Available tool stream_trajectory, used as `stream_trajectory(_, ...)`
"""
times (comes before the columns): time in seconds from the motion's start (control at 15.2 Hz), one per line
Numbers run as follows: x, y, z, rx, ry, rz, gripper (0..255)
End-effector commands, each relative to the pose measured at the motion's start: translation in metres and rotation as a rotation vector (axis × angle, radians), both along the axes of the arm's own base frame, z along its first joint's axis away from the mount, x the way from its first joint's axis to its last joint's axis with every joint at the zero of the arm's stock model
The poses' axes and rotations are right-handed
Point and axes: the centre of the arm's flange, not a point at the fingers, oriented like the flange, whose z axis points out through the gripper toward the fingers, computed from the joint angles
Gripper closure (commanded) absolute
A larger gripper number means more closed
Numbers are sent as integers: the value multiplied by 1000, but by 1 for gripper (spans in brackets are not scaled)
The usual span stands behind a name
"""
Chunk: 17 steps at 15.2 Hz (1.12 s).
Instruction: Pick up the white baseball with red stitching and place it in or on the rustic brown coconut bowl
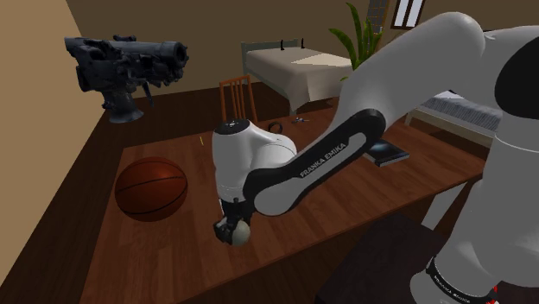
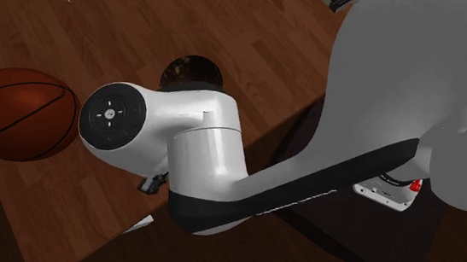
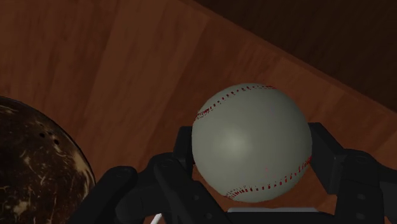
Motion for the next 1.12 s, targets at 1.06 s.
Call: stream_trajectory(1.06,94,-160,23,0,0,0,255)
